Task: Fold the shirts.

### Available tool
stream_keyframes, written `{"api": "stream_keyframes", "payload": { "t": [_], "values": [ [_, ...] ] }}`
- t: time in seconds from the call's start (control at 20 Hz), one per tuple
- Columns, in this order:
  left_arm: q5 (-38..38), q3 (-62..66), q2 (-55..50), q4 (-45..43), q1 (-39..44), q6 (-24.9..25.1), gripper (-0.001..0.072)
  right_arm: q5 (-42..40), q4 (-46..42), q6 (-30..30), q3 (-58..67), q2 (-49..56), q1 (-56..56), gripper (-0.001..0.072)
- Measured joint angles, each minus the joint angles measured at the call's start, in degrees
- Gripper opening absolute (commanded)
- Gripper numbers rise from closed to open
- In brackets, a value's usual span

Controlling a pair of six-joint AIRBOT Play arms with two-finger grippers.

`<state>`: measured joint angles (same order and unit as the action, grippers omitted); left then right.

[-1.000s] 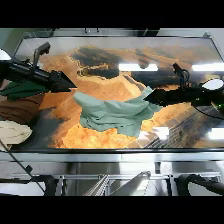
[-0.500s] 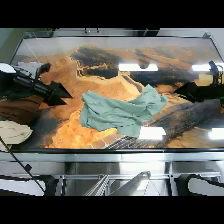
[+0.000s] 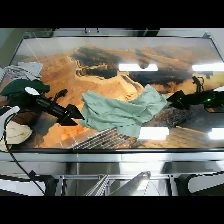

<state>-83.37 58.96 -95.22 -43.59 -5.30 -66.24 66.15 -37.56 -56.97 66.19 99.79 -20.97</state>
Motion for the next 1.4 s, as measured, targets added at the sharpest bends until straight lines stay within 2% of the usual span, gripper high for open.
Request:
{"api": "stream_keyframes", "payload": {
  "t": [0.1,0.15,0.2,0.25,0.3,0.35,0.6,0.85,1.1,1.3,1.4],
  "values": [
    [1.3,-0.4,-1.7,1.5,1.2,0.7,0.0686,0.2,1.7,0.0,1.6,2.0,2.6,0.0501],
    [1.8,-0.5,-2.7,2.3,1.6,0.9,0.0556,0.2,2.3,0.0,2.2,2.7,3.9,0.0401],
    [2.1,-0.6,-3.7,2.7,1.9,1.2,0.0337,0.1,2.2,0.1,2.6,3.2,5.0,0.0294],
    [2.4,-0.7,-4.6,3.2,2.1,1.4,0.0195,0.2,2.2,0.1,2.8,3.7,5.9,0.0283],
    [2.6,-0.7,-5.4,3.6,2.1,1.8,0.0038,0.4,2.2,0.2,3.1,3.9,6.6,0.0115],
    [2.7,-0.8,-6.1,3.8,2.1,2.2,0.0015,1.3,2.5,0.2,3.3,4.1,7.1,0.0022],
    [3.7,-0.9,-6.0,6.1,1.4,5.2,0.0022,4.6,4.0,0.9,3.6,3.1,6.7,0.0020],
    [-0.1,1.5,2.9,9.4,-4.3,6.7,0.0022,5.8,4.6,1.4,3.7,-5.2,1.4,0.0020],
    [-6.1,11.0,15.4,14.8,-11.3,5.9,0.0023,7.5,5.2,1.6,3.7,-21.1,-6.2,0.0021],
    [-9.8,22.1,25.1,23.3,-15.8,5.6,0.0026,8.6,12.8,3.7,3.7,-38.3,-9.6,0.0021],
    [-11.0,27.6,29.7,28.2,-18.1,5.2,0.0027,6.1,16.2,5.2,3.7,-47.8,-10.3,0.0020]
  ]
}}
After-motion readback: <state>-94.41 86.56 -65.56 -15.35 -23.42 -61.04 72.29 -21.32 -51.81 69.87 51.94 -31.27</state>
